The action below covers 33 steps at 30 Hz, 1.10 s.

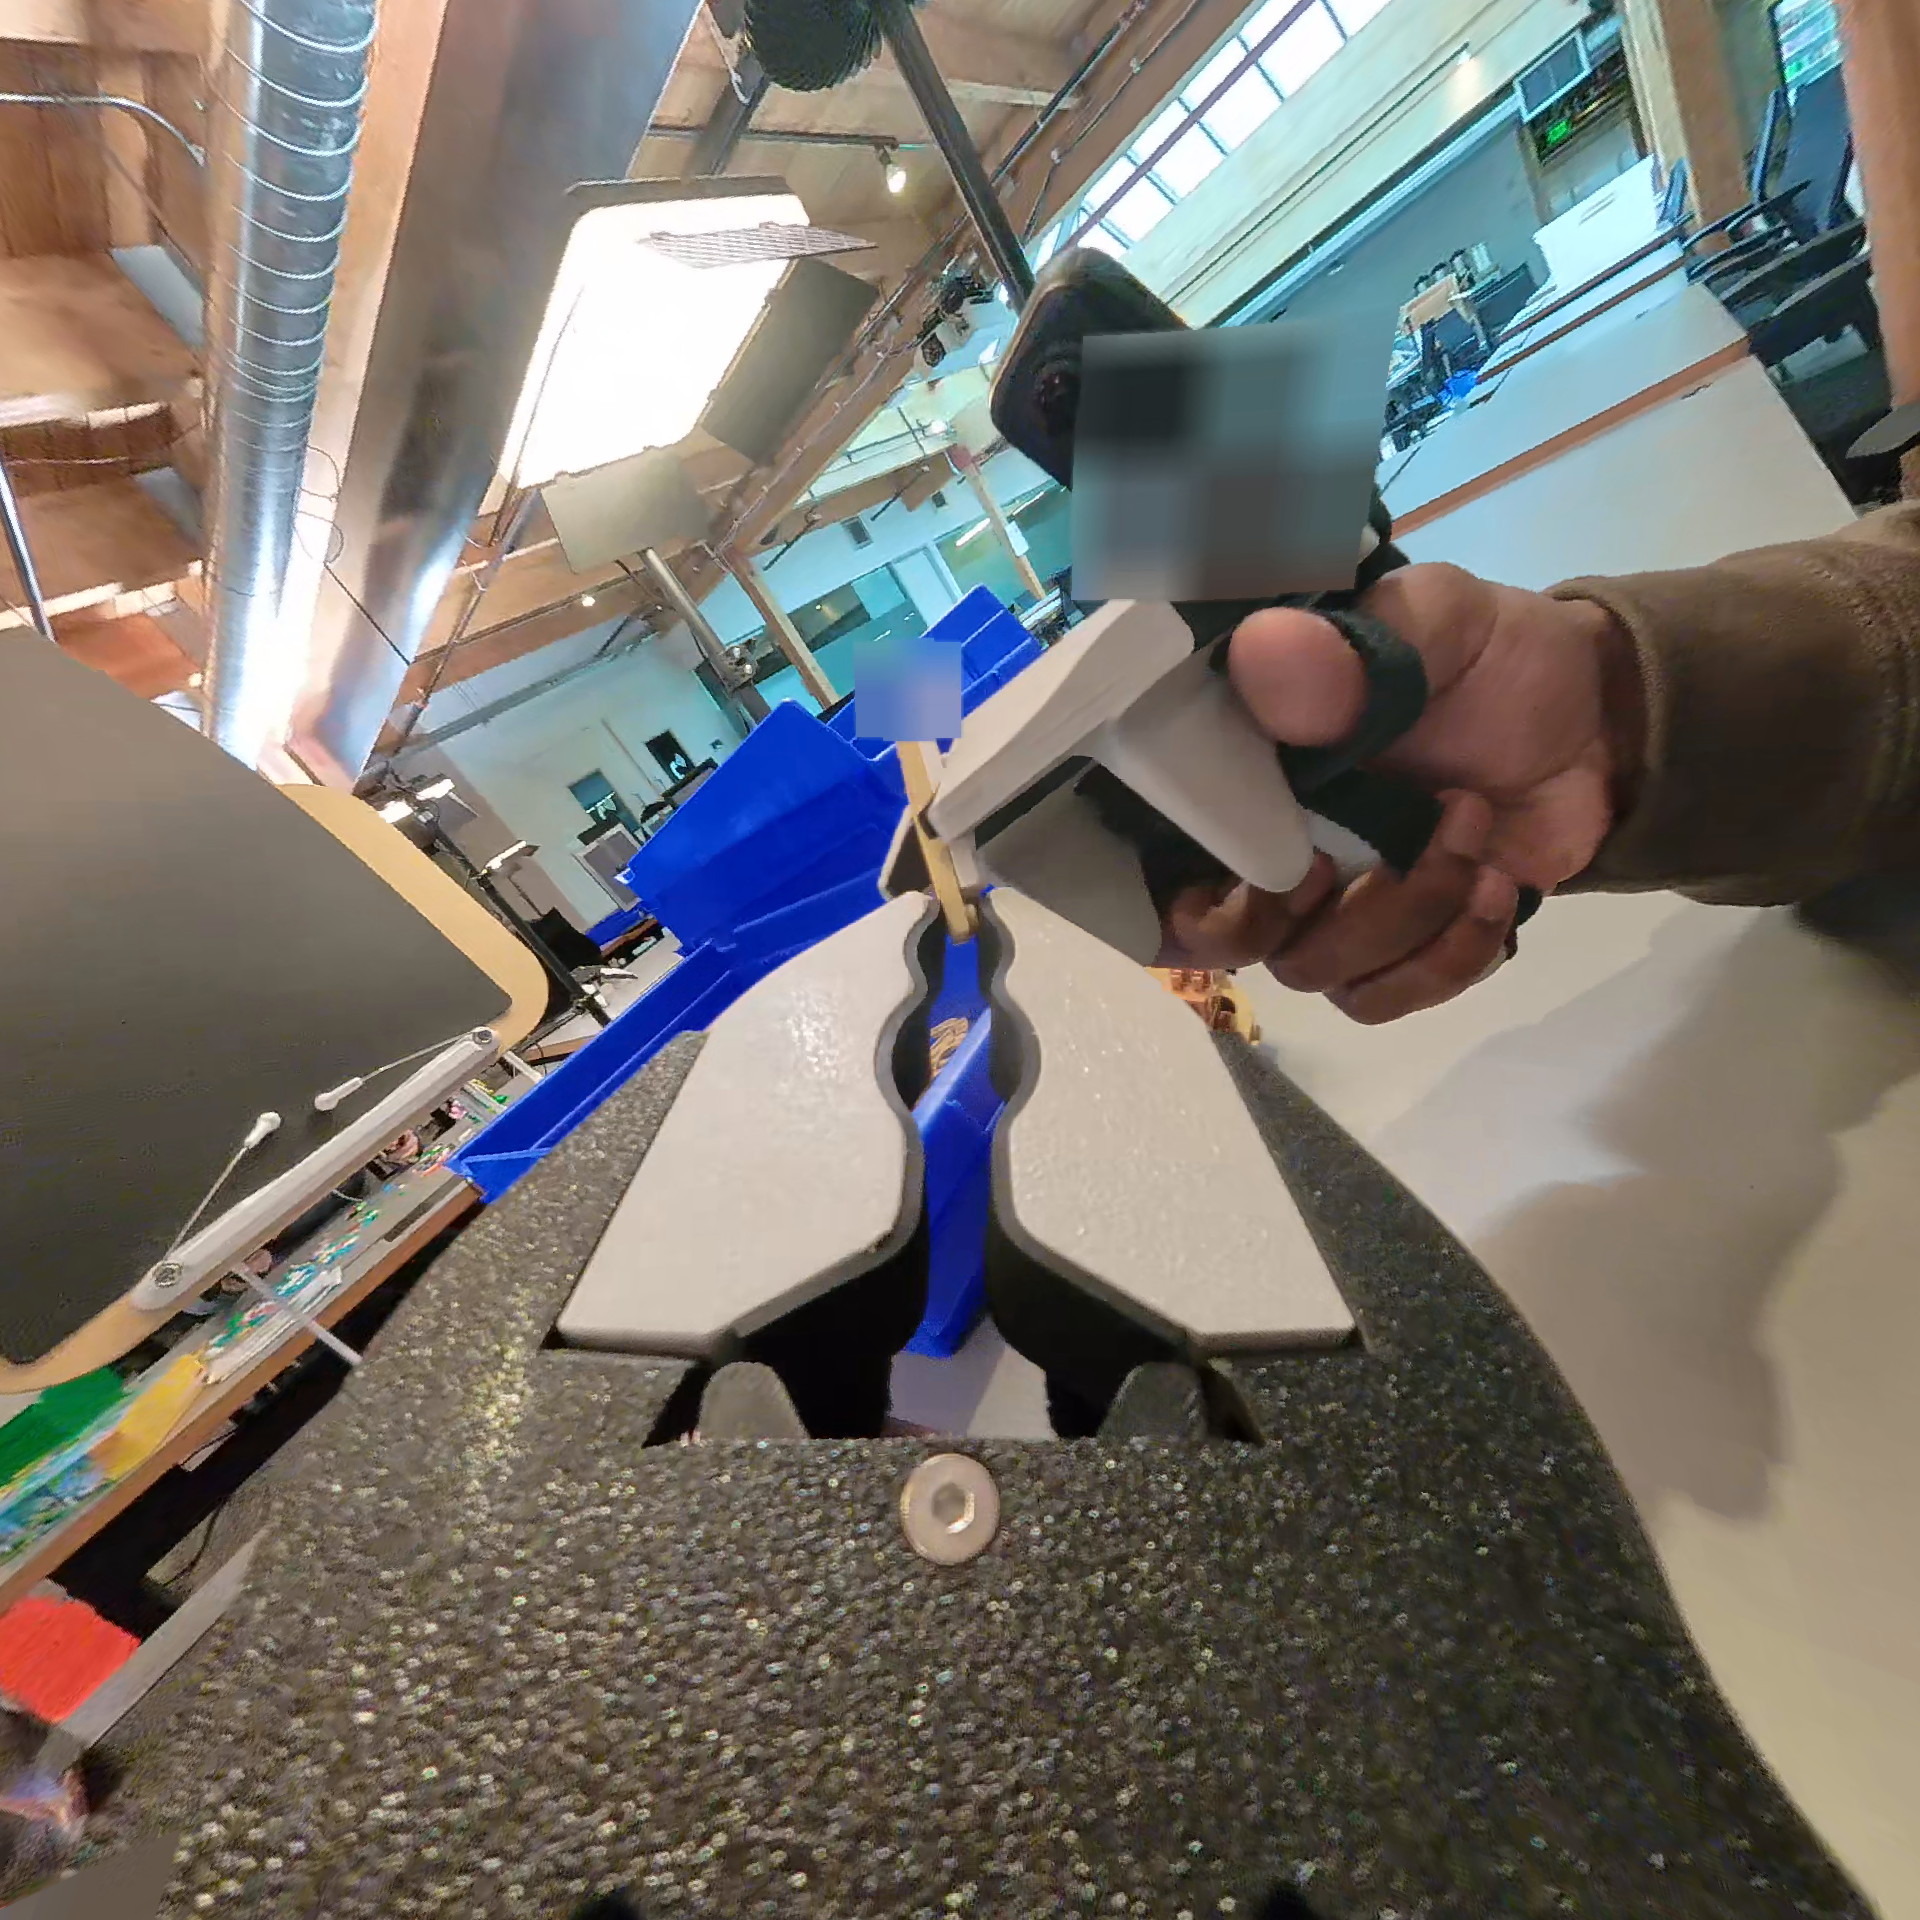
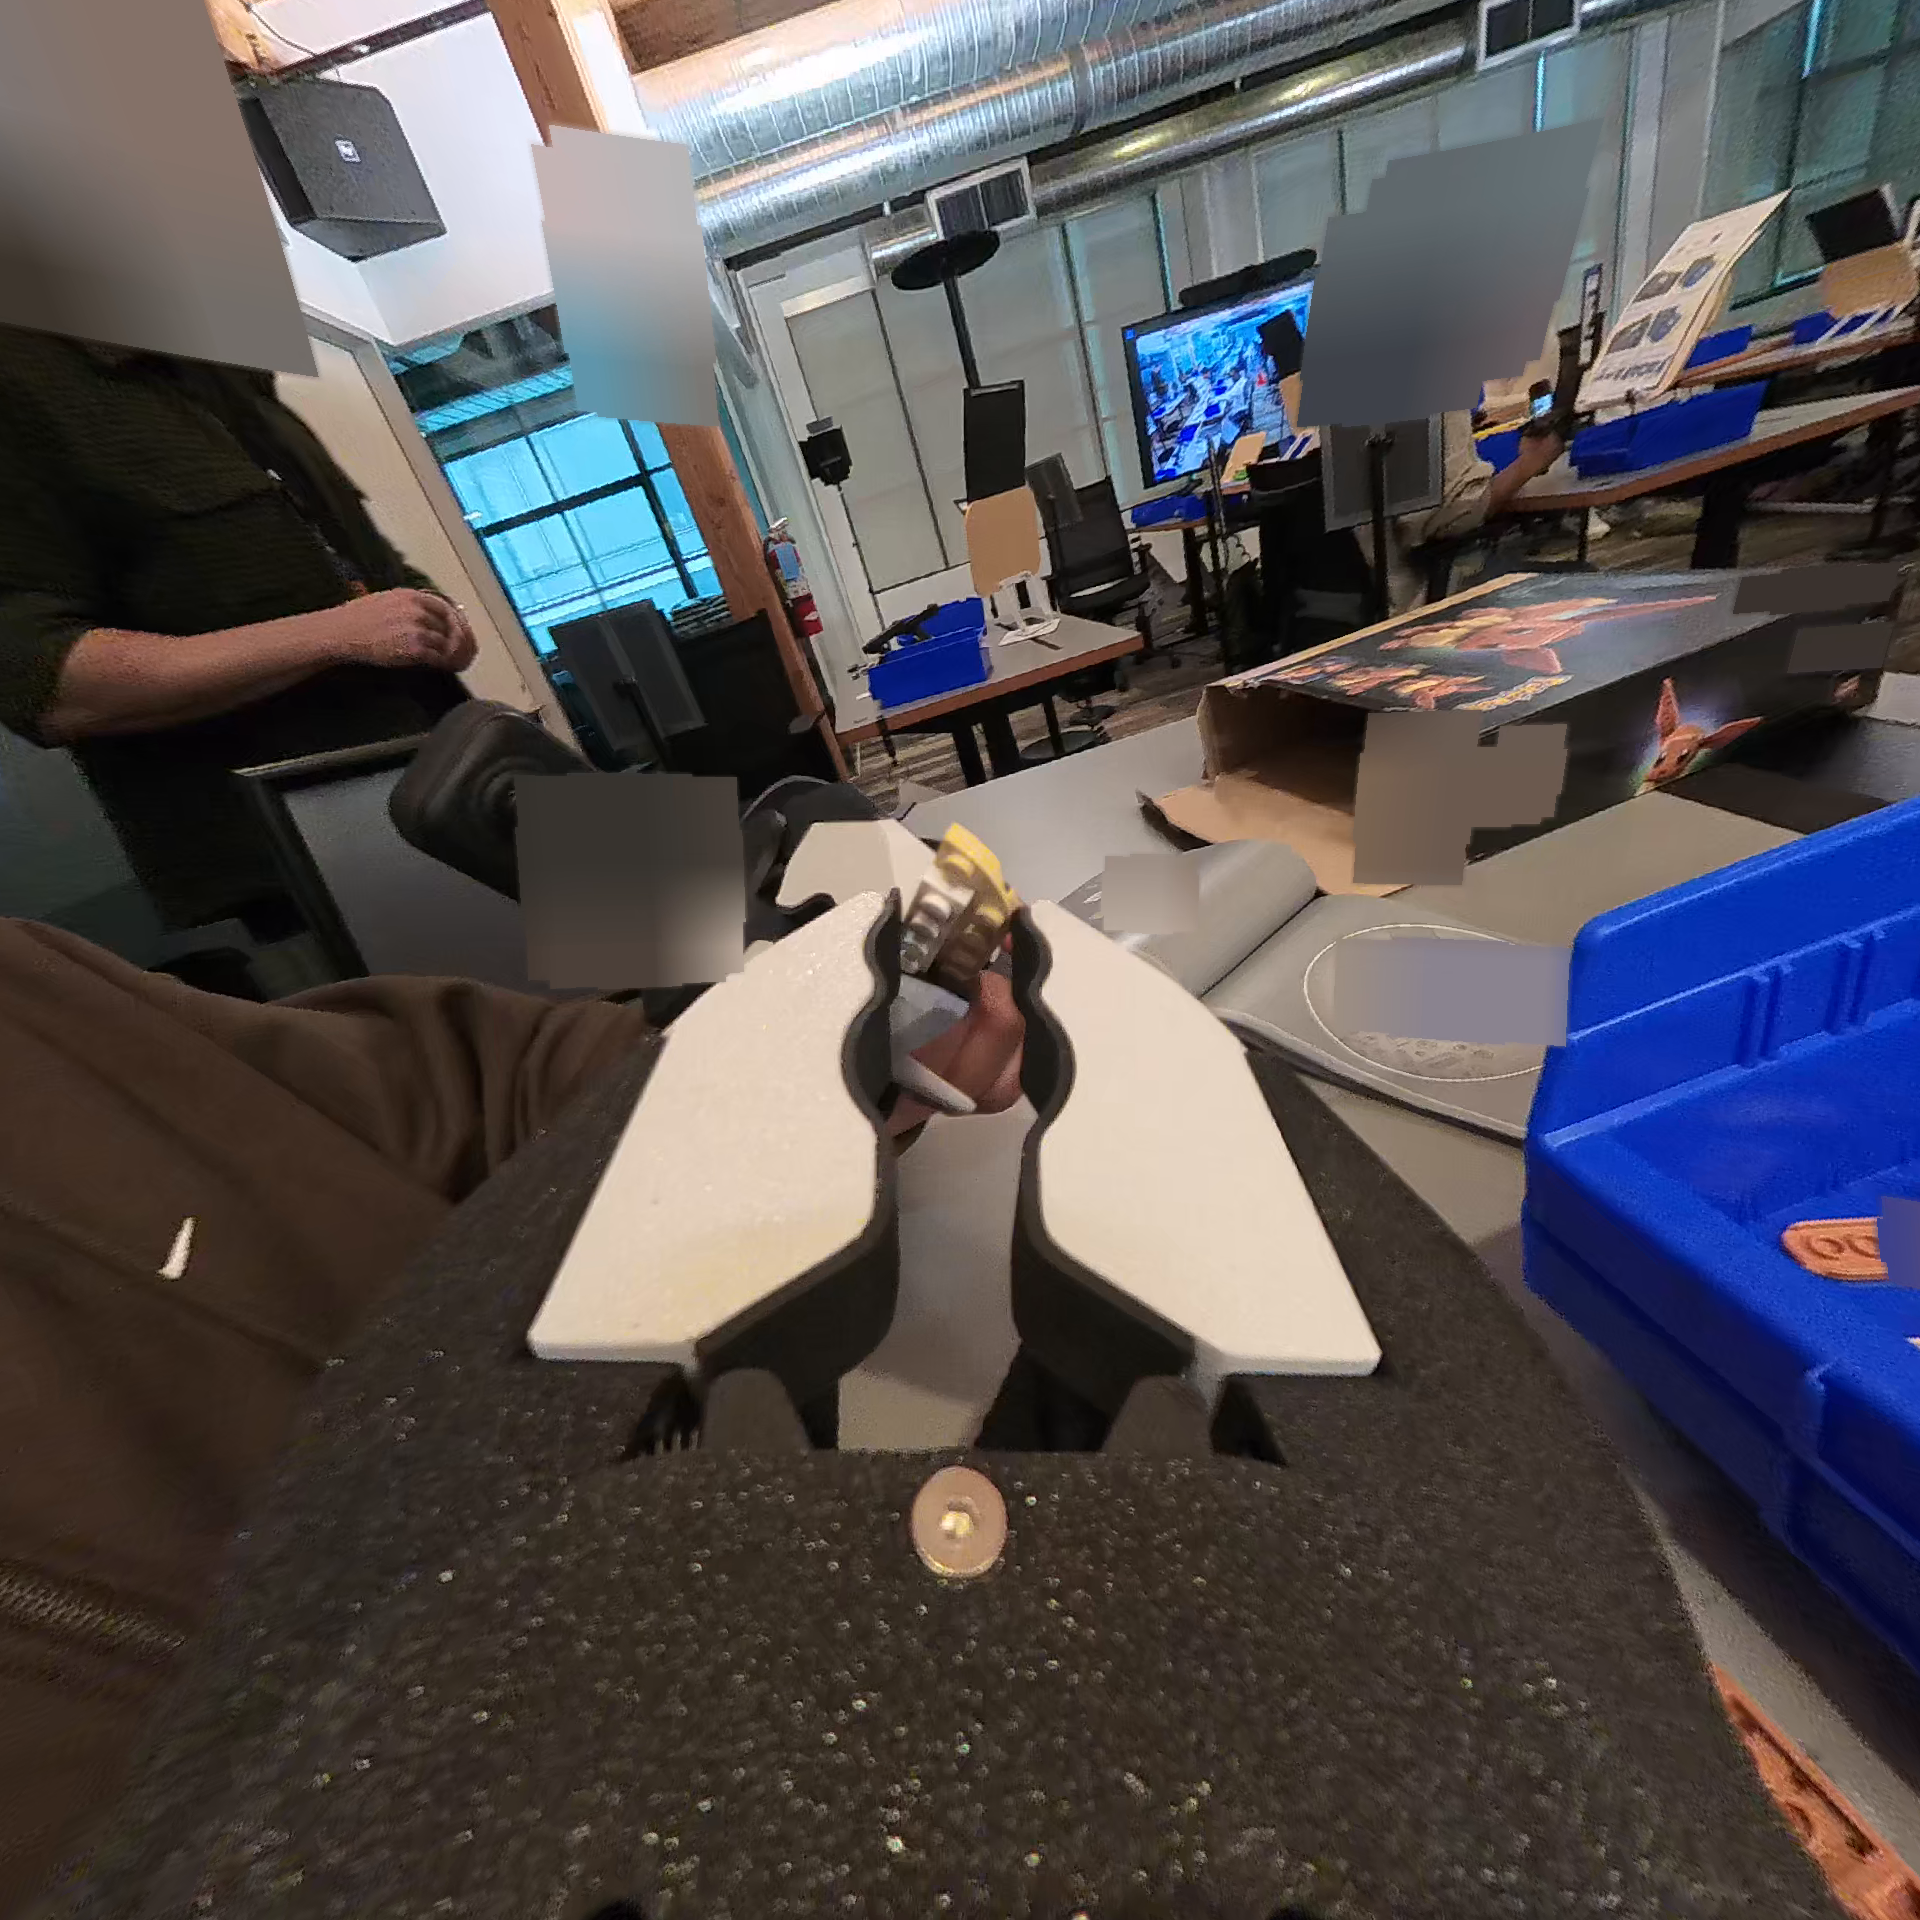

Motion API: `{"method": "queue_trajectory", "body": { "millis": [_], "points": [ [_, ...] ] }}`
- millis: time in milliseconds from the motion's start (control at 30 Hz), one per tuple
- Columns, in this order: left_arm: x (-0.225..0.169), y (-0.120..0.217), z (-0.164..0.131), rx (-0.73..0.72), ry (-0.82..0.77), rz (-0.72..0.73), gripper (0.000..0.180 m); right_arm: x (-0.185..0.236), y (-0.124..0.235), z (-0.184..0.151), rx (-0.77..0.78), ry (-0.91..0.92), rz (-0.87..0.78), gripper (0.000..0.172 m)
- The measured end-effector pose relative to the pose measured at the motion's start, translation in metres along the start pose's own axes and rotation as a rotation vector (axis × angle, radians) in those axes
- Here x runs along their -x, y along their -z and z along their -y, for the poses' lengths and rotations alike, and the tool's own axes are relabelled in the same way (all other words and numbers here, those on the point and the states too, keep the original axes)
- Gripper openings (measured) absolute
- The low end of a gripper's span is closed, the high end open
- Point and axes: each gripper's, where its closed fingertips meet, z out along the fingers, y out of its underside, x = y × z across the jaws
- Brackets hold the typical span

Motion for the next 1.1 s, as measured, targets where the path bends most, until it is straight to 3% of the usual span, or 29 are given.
{"method": "queue_trajectory", "body": {
  "millis": [133,300,500,567,833,1100],
  "points": [
    [0.004,0.0,-0.001,0.025,0.004,0.024,0.005,-0.006,0.004,0.007,-0.016,0.221,-0.148,0.025],
    [0.022,0.002,-0.018,0.168,0.052,0.075,0.005,-0.014,0.025,0.02,0.019,0.796,-0.442,0.026],
    [0.022,0.002,-0.042,0.336,0.05,0.06,0.005,-0.022,0.021,0.003,0.286,1.526,-0.647,0.019],
    [0.018,0.002,-0.044,0.361,0.046,0.046,0.005,-0.029,0.014,-0.009,0.388,1.672,-0.656,0.018],
    [0.002,0.003,-0.05,0.449,-0.004,-0.013,0.005,-0.039,0.0,-0.025,0.492,1.857,-0.664,0.015],
    [-0.003,0.007,-0.059,0.516,-0.175,-0.05,0.005,-0.042,-0.003,-0.039,0.598,1.87,-0.583,0.01]
  ]
}}
